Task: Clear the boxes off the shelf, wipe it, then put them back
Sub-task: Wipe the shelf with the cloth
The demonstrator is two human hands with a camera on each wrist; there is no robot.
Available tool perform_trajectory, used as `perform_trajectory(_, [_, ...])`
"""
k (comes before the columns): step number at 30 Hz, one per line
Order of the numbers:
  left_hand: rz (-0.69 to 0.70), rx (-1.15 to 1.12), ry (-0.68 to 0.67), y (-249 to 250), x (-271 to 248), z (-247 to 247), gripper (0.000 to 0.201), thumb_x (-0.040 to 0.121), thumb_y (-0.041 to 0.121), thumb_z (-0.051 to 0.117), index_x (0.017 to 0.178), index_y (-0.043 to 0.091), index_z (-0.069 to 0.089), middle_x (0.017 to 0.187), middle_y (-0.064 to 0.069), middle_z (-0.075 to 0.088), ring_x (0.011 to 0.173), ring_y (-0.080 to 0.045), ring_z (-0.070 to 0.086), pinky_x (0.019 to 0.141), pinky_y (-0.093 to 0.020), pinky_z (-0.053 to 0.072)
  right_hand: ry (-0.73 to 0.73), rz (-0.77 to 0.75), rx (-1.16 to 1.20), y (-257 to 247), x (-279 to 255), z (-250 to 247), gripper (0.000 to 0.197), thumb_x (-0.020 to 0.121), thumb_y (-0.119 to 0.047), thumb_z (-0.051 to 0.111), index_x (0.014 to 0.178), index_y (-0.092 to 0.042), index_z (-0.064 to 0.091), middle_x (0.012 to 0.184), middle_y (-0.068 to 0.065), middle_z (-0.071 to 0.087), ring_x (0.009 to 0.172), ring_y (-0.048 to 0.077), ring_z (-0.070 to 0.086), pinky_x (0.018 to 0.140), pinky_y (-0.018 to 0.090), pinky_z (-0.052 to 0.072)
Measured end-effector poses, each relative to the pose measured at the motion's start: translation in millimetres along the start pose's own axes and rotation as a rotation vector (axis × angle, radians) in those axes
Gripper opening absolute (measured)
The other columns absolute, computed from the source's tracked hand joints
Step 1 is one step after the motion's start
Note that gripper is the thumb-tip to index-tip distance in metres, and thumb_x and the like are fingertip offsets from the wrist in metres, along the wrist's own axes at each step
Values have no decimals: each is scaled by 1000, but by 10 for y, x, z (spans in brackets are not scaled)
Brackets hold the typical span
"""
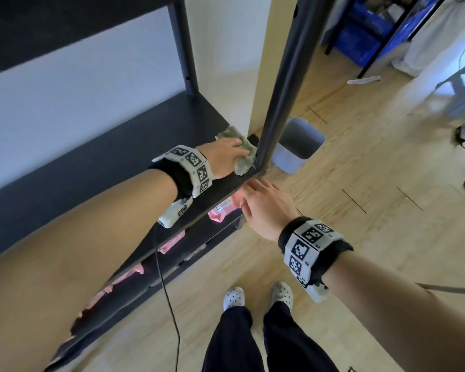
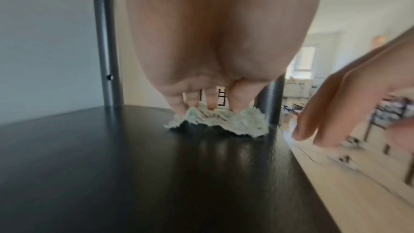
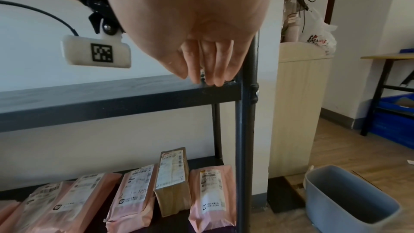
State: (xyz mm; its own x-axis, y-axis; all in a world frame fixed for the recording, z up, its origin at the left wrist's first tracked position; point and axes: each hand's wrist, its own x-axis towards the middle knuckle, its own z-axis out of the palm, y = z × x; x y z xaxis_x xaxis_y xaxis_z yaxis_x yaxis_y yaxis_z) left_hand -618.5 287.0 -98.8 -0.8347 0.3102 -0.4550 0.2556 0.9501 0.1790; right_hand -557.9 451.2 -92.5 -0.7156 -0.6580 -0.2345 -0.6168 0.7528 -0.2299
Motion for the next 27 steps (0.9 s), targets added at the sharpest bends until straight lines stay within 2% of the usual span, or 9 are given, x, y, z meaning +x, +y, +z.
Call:
perform_trajectory(3, [45, 49, -89, -116, -111, 63, 55, 97, 3, 29, 150, 18, 19, 159, -3, 12, 148, -17, 6, 121, -38, 11, -12, 24, 6, 62, -91, -25, 30, 95, -22, 43, 121, -13, 54, 121, 3, 58, 112, 20, 55, 97, 31, 43])
perform_trajectory(7, [-65, -18, -76, -32, 28, -12, 62, 96, 1, 28, 151, 22, 8, 160, -5, 0, 148, -25, -1, 121, -41, 4, -29, 57, -11, 127, -145, -42, 34, 96, -21, 41, 127, -11, 50, 122, 6, 58, 112, 22, 55, 96, 31, 42])
perform_trajectory(10, [-48, 10, 6, 188, 90, -75, 56, 92, 4, 34, 146, 16, 25, 154, -14, 19, 142, -33, 19, 117, -43, 15, -14, 102, 13, 162, -126, -30, 37, 95, -23, 44, 130, -11, 47, 124, 6, 57, 114, 22, 54, 97, 32, 44])
perform_trajectory(12, [-66, -24, 36, 265, -11, -14, 54, 90, 6, 36, 142, 17, 31, 152, -11, 24, 140, -31, 23, 116, -45, 24, 3, 118, 32, 169, -111, -29, 39, 95, -23, 46, 131, -10, 46, 126, 7, 56, 116, 22, 53, 97, 33, 45])
perform_trajectory(15, [-99, -101, 35, 255, -234, 169, 60, 87, 10, 43, 143, 24, 27, 150, -6, 27, 140, -28, 24, 112, -47, 32, 20, 123, 51, 164, -90, -26, 38, 93, -21, 49, 129, -9, 47, 126, 8, 54, 116, 23, 52, 95, 33, 47])
perform_trajectory(18, [-60, -35, -5, 255, -389, 337, 70, 87, 19, 55, 146, 29, 20, 154, -6, 20, 142, -29, 20, 116, -44, 27, 31, 103, 70, 130, -70, -9, 42, 90, -19, 52, 130, -9, 46, 132, 7, 47, 122, 22, 46, 97, 31, 46])
perform_trajectory(20, [-50, -87, 18, 221, -387, 389, 67, 89, 22, 55, 147, 28, 22, 153, -4, 24, 141, -27, 22, 116, -42, 27, 50, 66, 60, 96, -45, 11, 52, 89, -17, 55, 137, -7, 40, 142, 8, 38, 133, 22, 37, 108, 31, 37])
perform_trajectory(23, [-52, -346, 79, 126, -388, 351, 48, 94, 13, 39, 138, 32, 39, 139, 5, 47, 130, -19, 41, 109, -42, 38, 42, 4, 23, 40, 30, 38, 71, 89, -18, 57, 148, -3, 21, 156, 12, 21, 145, 24, 18, 120, 33, 12])
perform_trajectory(27, [-216, -376, 129, 12, -437, 302, 45, 92, 12, 40, 133, 32, 42, 138, -1, 45, 121, -23, 52, 103, -46, 44, -120, 53, -15, -34, 266, 79, 81, 92, -26, 51, 150, -1, 0, 159, 14, 2, 148, 26, 4, 122, 39, 6])
